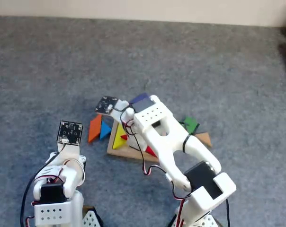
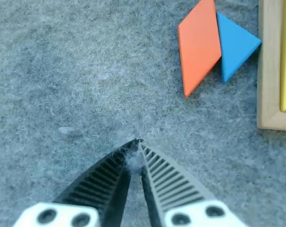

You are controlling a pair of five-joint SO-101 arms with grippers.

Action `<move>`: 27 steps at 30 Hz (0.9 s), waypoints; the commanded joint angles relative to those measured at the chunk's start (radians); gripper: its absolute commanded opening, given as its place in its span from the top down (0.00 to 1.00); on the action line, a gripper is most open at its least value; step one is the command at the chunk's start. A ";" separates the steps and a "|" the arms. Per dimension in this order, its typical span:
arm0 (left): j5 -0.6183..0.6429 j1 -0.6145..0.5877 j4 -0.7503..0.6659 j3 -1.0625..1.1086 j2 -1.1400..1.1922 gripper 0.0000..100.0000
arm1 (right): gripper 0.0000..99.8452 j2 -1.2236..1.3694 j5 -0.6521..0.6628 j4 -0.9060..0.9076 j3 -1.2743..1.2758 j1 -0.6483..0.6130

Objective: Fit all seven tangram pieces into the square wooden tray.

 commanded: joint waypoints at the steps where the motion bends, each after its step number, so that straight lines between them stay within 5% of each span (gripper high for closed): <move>1: -0.003 -0.001 0.003 0.007 -0.001 0.99 | 0.67 -0.021 0.012 0.076 -0.119 -0.005; 6: -0.003 -0.001 0.003 0.007 -0.001 0.99 | 0.70 -0.021 -0.049 0.170 -0.234 -0.004; 14: -0.003 -0.001 0.003 0.007 -0.001 0.99 | 0.92 -0.019 -0.242 0.093 -0.268 -0.004; 19: -0.003 -0.001 0.003 0.007 -0.001 0.99 | 0.93 -0.019 -0.377 -0.110 -0.173 -0.005; 27: -0.003 -0.001 0.003 0.007 -0.001 0.99 | 0.93 -0.013 -0.382 -0.271 -0.005 -0.002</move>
